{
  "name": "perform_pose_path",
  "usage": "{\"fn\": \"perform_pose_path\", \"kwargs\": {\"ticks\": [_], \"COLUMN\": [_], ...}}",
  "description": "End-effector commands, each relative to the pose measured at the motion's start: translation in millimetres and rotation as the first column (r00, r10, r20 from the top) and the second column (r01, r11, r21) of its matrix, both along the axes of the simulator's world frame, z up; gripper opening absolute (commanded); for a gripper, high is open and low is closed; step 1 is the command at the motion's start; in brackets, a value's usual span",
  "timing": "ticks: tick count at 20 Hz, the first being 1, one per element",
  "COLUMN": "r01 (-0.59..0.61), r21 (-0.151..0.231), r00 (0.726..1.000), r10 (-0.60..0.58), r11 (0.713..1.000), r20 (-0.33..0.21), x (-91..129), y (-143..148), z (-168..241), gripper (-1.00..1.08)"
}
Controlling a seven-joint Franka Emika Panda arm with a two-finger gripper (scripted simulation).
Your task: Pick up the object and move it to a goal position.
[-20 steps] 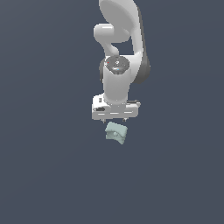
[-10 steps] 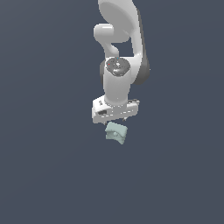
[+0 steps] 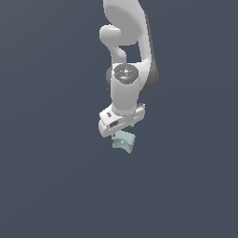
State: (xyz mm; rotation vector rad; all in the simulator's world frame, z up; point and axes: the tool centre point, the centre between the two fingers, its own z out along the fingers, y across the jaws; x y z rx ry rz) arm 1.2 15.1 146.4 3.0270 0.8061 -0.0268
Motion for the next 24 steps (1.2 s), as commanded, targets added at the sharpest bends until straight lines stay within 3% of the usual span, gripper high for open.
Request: {"fn": "perform_pose_path", "kwargs": {"ticks": [1,9,17,24], "r01": [-0.072,-0.291,-0.487,-0.591], "r21": [0.002,0.007,0.011,0.013], "r00": [0.997,0.957,0.873,0.807], "r10": [0.072,0.291,0.487,0.591], "r11": [0.997,0.957,0.873,0.807], "r20": [0.000,0.002,0.008,0.012], "x": [1,3,6,8], "y": [1,3,5,7], "z": [-2,-7,-11,-14], "gripper": [1.00,1.00,1.00,1.00]}}
